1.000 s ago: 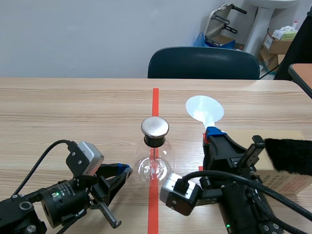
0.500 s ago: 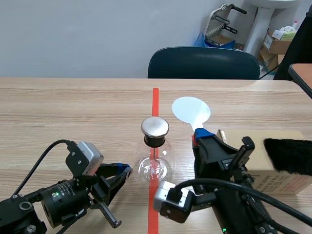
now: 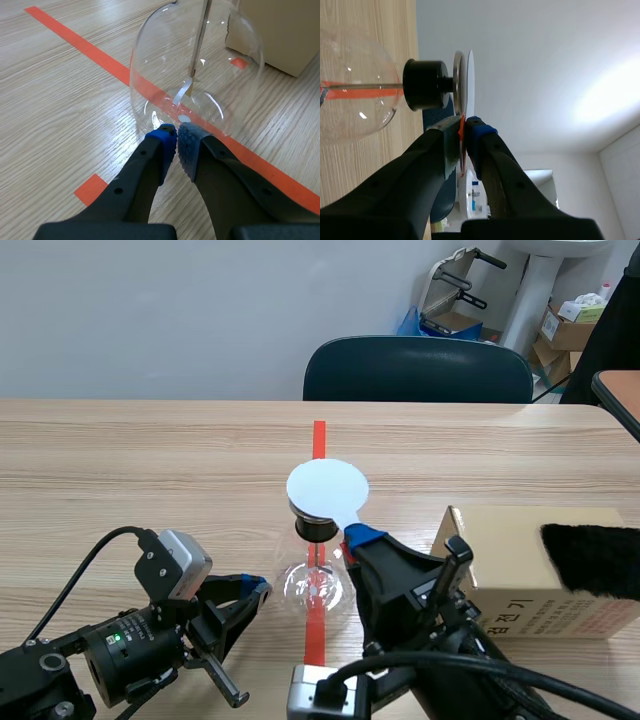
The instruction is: Do the electroscope experiment
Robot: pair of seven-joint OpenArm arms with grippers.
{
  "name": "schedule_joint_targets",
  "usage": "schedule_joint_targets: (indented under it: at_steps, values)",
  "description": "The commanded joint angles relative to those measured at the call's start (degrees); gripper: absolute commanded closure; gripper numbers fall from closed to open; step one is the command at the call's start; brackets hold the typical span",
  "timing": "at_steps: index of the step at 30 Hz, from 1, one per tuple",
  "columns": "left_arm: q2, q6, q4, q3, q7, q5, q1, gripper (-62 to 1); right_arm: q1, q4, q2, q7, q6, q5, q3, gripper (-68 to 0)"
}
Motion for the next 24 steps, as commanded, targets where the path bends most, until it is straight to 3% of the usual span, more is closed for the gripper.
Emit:
schedule_joint_targets:
  at_steps: [1, 18, 24]
  values:
    - [0.42, -0.13, 1.03, -0.26, -0.87, -0.37, -0.28, -5.9, 0.68, 1.38, 0.13, 0.9, -0.63, 0.07, 0.07, -1.9]
    - [2.03, -0.13, 1.03, -0.26, -0.76, -0.35, -0.28, -5.9, 0.68, 1.38, 0.13, 1.79, -0.63, 0.07, 0.07, -1.9]
    - [1.99, -0.15, 1.03, -0.26, -0.72, -0.35, -0.26, -5.9, 0.66, 1.38, 0.13, -1.51, -0.63, 0.07, 0.07, -2.0]
